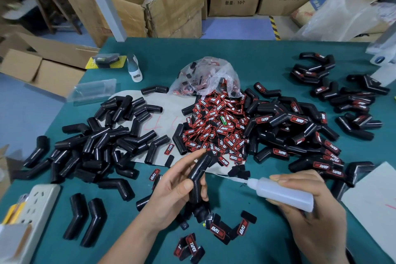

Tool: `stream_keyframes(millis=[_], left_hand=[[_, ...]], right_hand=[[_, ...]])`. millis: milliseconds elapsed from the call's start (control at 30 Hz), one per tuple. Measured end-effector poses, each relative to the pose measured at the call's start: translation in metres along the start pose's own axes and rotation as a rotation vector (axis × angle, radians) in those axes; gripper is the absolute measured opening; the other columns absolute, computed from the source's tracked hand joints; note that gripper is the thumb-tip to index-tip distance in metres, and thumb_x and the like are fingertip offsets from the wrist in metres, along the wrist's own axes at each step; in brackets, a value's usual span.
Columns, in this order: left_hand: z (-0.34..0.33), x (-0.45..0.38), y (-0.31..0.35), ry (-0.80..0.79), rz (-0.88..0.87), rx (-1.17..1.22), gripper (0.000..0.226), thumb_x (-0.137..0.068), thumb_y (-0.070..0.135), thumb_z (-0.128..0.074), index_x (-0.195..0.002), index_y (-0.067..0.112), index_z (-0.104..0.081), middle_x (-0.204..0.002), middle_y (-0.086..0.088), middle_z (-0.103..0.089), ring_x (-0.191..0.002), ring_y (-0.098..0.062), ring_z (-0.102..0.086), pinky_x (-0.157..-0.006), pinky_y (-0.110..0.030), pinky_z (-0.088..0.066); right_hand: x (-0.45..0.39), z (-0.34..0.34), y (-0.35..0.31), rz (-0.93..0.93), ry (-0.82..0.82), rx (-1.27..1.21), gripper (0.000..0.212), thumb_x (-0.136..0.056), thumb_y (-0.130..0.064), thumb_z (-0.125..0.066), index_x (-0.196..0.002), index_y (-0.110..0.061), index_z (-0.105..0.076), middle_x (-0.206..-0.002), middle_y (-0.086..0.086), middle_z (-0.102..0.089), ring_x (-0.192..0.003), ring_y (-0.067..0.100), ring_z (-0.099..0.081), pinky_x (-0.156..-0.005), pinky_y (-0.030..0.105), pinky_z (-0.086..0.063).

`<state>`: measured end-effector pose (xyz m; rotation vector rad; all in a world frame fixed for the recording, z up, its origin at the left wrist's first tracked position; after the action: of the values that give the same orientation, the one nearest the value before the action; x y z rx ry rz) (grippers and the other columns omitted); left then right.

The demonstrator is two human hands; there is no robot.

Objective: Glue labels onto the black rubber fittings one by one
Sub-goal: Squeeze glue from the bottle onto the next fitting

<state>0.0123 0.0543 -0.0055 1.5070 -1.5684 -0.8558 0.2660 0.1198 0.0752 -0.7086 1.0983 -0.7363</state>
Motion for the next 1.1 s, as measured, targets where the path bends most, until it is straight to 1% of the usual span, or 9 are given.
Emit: stream_keyframes(millis=[100, 233, 400, 533, 700, 867, 967, 1100], left_hand=[[-0.0014, -0.0005, 0.0008, -0.004, -0.004, -0.007, 0.075, -0.096, 0.035, -0.078, -0.159, 0.014, -0.043, -0.098, -0.011, -0.061, -0.082, -0.025, -0.063, -0.08, -0.04, -0.055], [-0.0022, -0.0002, 0.0012, -0.002, -0.008, -0.003, 0.075, -0.095, 0.035, -0.078, -0.158, 0.014, -0.044, -0.097, -0.011, -0.06, -0.082, -0.025, -0.063, -0.08, -0.04, -0.055], [-0.0034, -0.0009, 0.0021, 0.0, -0.015, -0.006, 0.074, -0.095, 0.035, -0.078, -0.157, 0.014, -0.045, -0.096, -0.011, -0.06, -0.081, -0.026, -0.062, -0.079, -0.039, -0.055], [-0.0029, -0.0007, 0.0019, 0.006, -0.01, -0.004, 0.074, -0.094, 0.036, -0.079, -0.157, 0.015, -0.046, -0.096, -0.011, -0.06, -0.081, -0.026, -0.063, -0.079, -0.039, -0.055], [-0.0021, -0.0004, 0.0024, 0.013, -0.005, -0.006, 0.074, -0.094, 0.036, -0.08, -0.157, 0.015, -0.046, -0.095, -0.01, -0.062, -0.081, -0.025, -0.063, -0.08, -0.039, -0.055], [-0.0013, -0.0007, 0.0018, 0.02, -0.002, -0.006, 0.075, -0.094, 0.036, -0.08, -0.157, 0.015, -0.046, -0.095, -0.011, -0.061, -0.081, -0.025, -0.063, -0.08, -0.04, -0.055], [-0.0017, -0.0009, 0.0015, 0.011, -0.002, -0.006, 0.075, -0.095, 0.036, -0.079, -0.158, 0.015, -0.044, -0.096, -0.011, -0.061, -0.082, -0.025, -0.063, -0.08, -0.039, -0.055], [-0.0028, -0.001, 0.0013, 0.007, -0.005, -0.002, 0.075, -0.095, 0.036, -0.078, -0.158, 0.014, -0.044, -0.097, -0.011, -0.061, -0.082, -0.025, -0.062, -0.08, -0.039, -0.055]], right_hand=[[0.0002, 0.0014, 0.001, -0.014, 0.01, 0.014, 0.032, -0.094, -0.044, -0.074, -0.102, -0.016, -0.062, -0.109, -0.011, -0.07, -0.104, 0.017, -0.069, -0.084, 0.032, -0.056], [0.0012, -0.0009, 0.0005, 0.0, -0.003, -0.004, 0.031, -0.094, -0.043, -0.074, -0.102, -0.015, -0.062, -0.109, -0.011, -0.07, -0.105, 0.016, -0.069, -0.085, 0.03, -0.056], [0.0013, 0.0014, 0.0019, -0.012, 0.01, 0.027, 0.029, -0.086, -0.034, -0.079, -0.102, -0.015, -0.063, -0.108, -0.012, -0.071, -0.102, 0.021, -0.07, -0.08, 0.042, -0.055], [-0.0001, -0.0007, -0.0024, -0.009, 0.007, 0.008, 0.032, -0.094, -0.045, -0.073, -0.1, -0.015, -0.063, -0.106, -0.01, -0.071, -0.101, 0.019, -0.069, -0.082, 0.037, -0.055], [-0.0011, -0.0018, -0.0033, -0.007, -0.009, 0.006, 0.033, -0.093, -0.045, -0.073, -0.1, -0.015, -0.063, -0.105, -0.009, -0.07, -0.102, 0.016, -0.069, -0.084, 0.03, -0.055], [-0.0014, -0.0002, -0.0023, 0.001, -0.001, -0.003, 0.033, -0.094, -0.045, -0.074, -0.1, -0.015, -0.063, -0.108, -0.013, -0.07, -0.102, 0.015, -0.069, -0.086, 0.027, -0.055], [-0.0017, -0.0011, -0.0018, 0.005, 0.006, -0.005, 0.033, -0.094, -0.045, -0.075, -0.1, -0.015, -0.063, -0.109, -0.013, -0.07, -0.102, 0.015, -0.07, -0.086, 0.027, -0.055], [-0.0008, 0.0005, 0.0002, 0.011, 0.017, -0.001, 0.032, -0.094, -0.044, -0.075, -0.101, -0.016, -0.063, -0.108, -0.013, -0.071, -0.101, 0.019, -0.07, -0.084, 0.031, -0.055]])
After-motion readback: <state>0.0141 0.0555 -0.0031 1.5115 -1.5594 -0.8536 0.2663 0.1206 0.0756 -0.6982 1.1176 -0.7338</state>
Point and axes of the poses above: each hand's wrist, its own x-axis away from the middle knuckle, its own z-axis out of the back of the hand, y = z × x, the point moved 5 cm from there along -x, towards the middle knuckle
